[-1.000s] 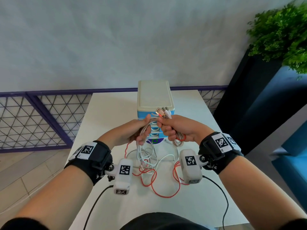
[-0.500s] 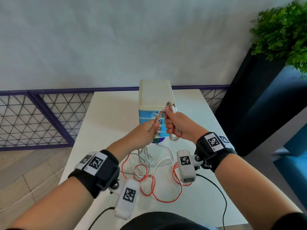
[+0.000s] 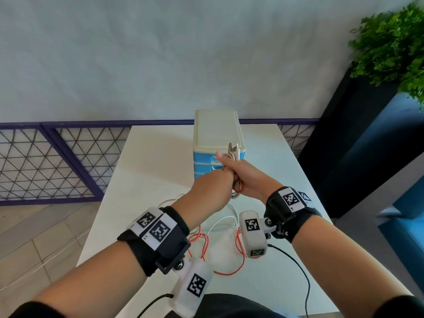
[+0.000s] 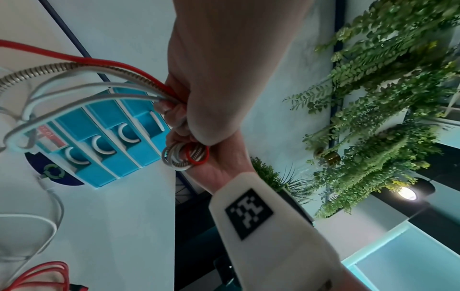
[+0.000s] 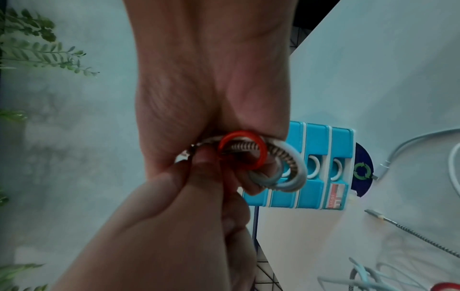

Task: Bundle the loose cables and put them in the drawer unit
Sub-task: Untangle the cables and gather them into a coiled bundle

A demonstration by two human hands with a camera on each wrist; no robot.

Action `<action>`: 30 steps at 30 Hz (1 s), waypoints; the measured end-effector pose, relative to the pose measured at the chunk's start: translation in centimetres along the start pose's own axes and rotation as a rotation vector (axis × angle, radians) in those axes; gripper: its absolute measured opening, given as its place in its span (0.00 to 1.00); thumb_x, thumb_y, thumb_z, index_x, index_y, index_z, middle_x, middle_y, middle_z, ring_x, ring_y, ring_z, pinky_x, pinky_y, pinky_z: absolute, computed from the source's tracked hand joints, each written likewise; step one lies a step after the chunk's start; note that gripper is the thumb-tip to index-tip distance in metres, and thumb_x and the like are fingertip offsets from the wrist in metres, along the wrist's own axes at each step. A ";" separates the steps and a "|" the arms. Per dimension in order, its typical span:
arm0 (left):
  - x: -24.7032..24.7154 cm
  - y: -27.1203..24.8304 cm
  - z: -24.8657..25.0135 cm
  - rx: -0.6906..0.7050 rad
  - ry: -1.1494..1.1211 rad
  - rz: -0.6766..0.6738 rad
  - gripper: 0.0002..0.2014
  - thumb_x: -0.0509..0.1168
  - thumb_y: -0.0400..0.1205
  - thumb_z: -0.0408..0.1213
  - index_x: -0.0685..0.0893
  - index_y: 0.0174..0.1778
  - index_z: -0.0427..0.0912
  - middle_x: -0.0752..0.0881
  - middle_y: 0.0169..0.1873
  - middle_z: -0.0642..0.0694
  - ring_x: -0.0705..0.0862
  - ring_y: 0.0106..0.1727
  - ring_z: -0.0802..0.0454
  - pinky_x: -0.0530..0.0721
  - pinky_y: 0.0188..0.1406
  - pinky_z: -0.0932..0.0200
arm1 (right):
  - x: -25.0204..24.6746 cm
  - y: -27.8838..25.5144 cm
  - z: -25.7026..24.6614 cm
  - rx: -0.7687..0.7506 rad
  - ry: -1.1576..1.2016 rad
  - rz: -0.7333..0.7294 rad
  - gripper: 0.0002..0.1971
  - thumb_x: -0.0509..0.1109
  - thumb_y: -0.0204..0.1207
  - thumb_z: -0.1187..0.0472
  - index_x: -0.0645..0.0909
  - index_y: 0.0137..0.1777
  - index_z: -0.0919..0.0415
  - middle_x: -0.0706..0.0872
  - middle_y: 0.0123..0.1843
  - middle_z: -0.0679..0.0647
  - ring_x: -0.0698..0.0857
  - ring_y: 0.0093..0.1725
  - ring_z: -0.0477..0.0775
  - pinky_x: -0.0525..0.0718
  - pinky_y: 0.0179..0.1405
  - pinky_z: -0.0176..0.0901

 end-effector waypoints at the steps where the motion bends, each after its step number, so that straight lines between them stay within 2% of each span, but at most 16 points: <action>1: -0.1 0.0 0.1 -0.013 -0.003 -0.018 0.11 0.54 0.84 0.31 0.75 0.60 0.35 0.82 0.45 0.40 0.81 0.42 0.41 0.71 0.36 0.52 | -0.2 0.2 0.1 -0.001 -0.006 0.012 0.28 0.80 0.64 0.39 0.76 0.50 0.59 0.73 0.39 0.62 0.76 0.38 0.60 0.74 0.39 0.48; 3: 0.0 0.1 0.3 -0.036 -0.038 -0.057 0.13 0.51 0.85 0.32 0.76 0.62 0.34 0.83 0.52 0.36 0.83 0.53 0.37 0.72 0.41 0.51 | -0.6 0.4 0.3 -0.011 -0.029 0.060 0.18 0.75 0.73 0.47 0.76 0.45 0.62 0.74 0.35 0.61 0.78 0.33 0.56 0.75 0.34 0.45; 5: 0.0 0.2 0.4 -0.026 -0.110 -0.090 0.15 0.50 0.87 0.32 0.73 0.66 0.32 0.82 0.57 0.34 0.82 0.58 0.37 0.70 0.42 0.57 | -1.1 0.8 0.3 -0.024 -0.064 0.105 0.15 0.69 0.79 0.49 0.75 0.42 0.60 0.73 0.30 0.56 0.76 0.27 0.51 0.74 0.28 0.41; 6: 0.0 0.5 0.2 -0.010 -0.173 -0.082 0.14 0.50 0.88 0.34 0.74 0.65 0.32 0.83 0.55 0.34 0.82 0.55 0.39 0.70 0.40 0.60 | -1.1 1.0 0.3 -0.037 -0.083 0.120 0.14 0.67 0.80 0.48 0.74 0.42 0.59 0.73 0.28 0.55 0.74 0.25 0.50 0.73 0.26 0.39; 8: -0.1 0.7 -0.4 -0.003 -0.328 -0.058 0.14 0.51 0.88 0.40 0.77 0.54 0.35 0.86 0.42 0.38 0.85 0.42 0.44 0.76 0.38 0.56 | -1.1 1.1 -0.3 -0.063 -0.110 0.148 0.16 0.64 0.82 0.47 0.74 0.39 0.58 0.72 0.26 0.53 0.72 0.22 0.48 0.70 0.22 0.37; 10: 0.5 0.7 -1.3 -0.035 -0.495 -0.142 0.18 0.50 0.88 0.44 0.80 0.43 0.37 0.86 0.29 0.47 0.83 0.30 0.55 0.76 0.34 0.60 | -1.4 1.2 -1.0 -0.106 -0.046 0.193 0.17 0.63 0.83 0.48 0.71 0.35 0.56 0.70 0.24 0.50 0.70 0.21 0.46 0.68 0.22 0.37; 12: 1.4 0.1 -1.4 -0.049 -0.680 -0.271 0.23 0.48 0.88 0.48 0.81 0.38 0.41 0.86 0.26 0.51 0.81 0.25 0.63 0.76 0.33 0.65 | -2.2 1.6 -1.7 -0.123 0.125 0.216 0.17 0.63 0.83 0.49 0.68 0.35 0.55 0.69 0.23 0.48 0.70 0.23 0.47 0.70 0.24 0.39; 14: 2.3 -0.6 -1.1 -0.004 -0.737 -0.337 0.23 0.47 0.88 0.48 0.81 0.35 0.45 0.85 0.28 0.52 0.80 0.25 0.68 0.76 0.32 0.71 | -2.5 1.7 -2.2 -0.086 0.376 0.193 0.19 0.62 0.84 0.49 0.67 0.33 0.56 0.69 0.22 0.48 0.71 0.21 0.46 0.76 0.22 0.38; 17: 4.3 -0.8 -0.8 -0.009 -0.763 -0.292 0.17 0.49 0.88 0.41 0.79 0.39 0.40 0.81 0.32 0.49 0.76 0.30 0.62 0.76 0.34 0.68 | -1.5 1.5 -2.4 -0.022 0.623 0.150 0.22 0.62 0.83 0.48 0.69 0.30 0.58 0.75 0.23 0.52 0.79 0.22 0.50 0.86 0.25 0.41; 20: 5.6 -0.5 -1.5 -0.059 -0.751 -0.209 0.18 0.49 0.88 0.43 0.78 0.51 0.33 0.84 0.45 0.37 0.81 0.42 0.48 0.81 0.48 0.53 | -0.3 1.3 -2.3 -0.011 0.675 0.104 0.22 0.63 0.82 0.46 0.71 0.30 0.59 0.81 0.25 0.55 0.86 0.26 0.53 0.90 0.31 0.46; 22: 6.1 -0.5 -2.3 -0.036 -0.672 -0.172 0.23 0.47 0.86 0.51 0.78 0.54 0.35 0.85 0.54 0.34 0.82 0.54 0.40 0.79 0.59 0.45 | 0.0 1.4 -1.9 -0.020 0.676 0.093 0.20 0.62 0.82 0.46 0.71 0.33 0.58 0.81 0.25 0.54 0.83 0.23 0.51 0.86 0.26 0.41; 24: 6.4 -0.6 -2.8 -0.020 -0.649 -0.144 0.27 0.45 0.83 0.57 0.78 0.55 0.37 0.85 0.55 0.36 0.82 0.57 0.40 0.80 0.62 0.43 | -0.1 1.4 -1.8 -0.042 0.672 0.104 0.20 0.62 0.83 0.46 0.69 0.34 0.58 0.79 0.23 0.52 0.75 0.17 0.45 0.79 0.18 0.34; 25: 6.5 -0.6 -3.0 -0.021 -0.650 -0.137 0.27 0.46 0.82 0.58 0.79 0.54 0.39 0.86 0.54 0.37 0.83 0.56 0.41 0.81 0.60 0.44 | -0.2 1.3 -1.9 -0.055 0.664 0.110 0.19 0.62 0.83 0.46 0.69 0.34 0.57 0.77 0.22 0.50 0.71 0.15 0.42 0.74 0.15 0.32; 27: 6.8 -0.8 -3.4 -0.010 -0.681 -0.151 0.21 0.50 0.84 0.55 0.79 0.45 0.42 0.86 0.43 0.44 0.83 0.45 0.49 0.82 0.51 0.56 | -0.5 1.2 -2.1 -0.086 0.632 0.128 0.20 0.62 0.83 0.48 0.67 0.33 0.57 0.73 0.19 0.48 0.65 0.13 0.40 0.66 0.11 0.30; 29: 6.9 -1.2 -3.6 -0.012 -0.793 -0.178 0.16 0.55 0.85 0.50 0.75 0.36 0.46 0.78 0.31 0.50 0.76 0.31 0.58 0.75 0.36 0.65 | -1.1 1.0 -2.4 -0.112 0.590 0.167 0.20 0.62 0.84 0.49 0.66 0.32 0.57 0.69 0.17 0.46 0.63 0.12 0.40 0.62 0.09 0.30; 30: 6.9 -1.4 -3.8 -0.021 -0.878 -0.198 0.17 0.57 0.84 0.51 0.74 0.34 0.46 0.76 0.29 0.49 0.73 0.26 0.60 0.73 0.31 0.66 | -1.5 0.9 -2.4 -0.118 0.574 0.186 0.20 0.62 0.84 0.49 0.66 0.32 0.57 0.68 0.17 0.46 0.62 0.11 0.40 0.61 0.08 0.30</action>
Point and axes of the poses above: each hand's wrist, its own y-axis towards the middle knuckle, its own x-axis out of the palm, z = x × y, the point moved 4 cm from there along y, towards the middle knuckle
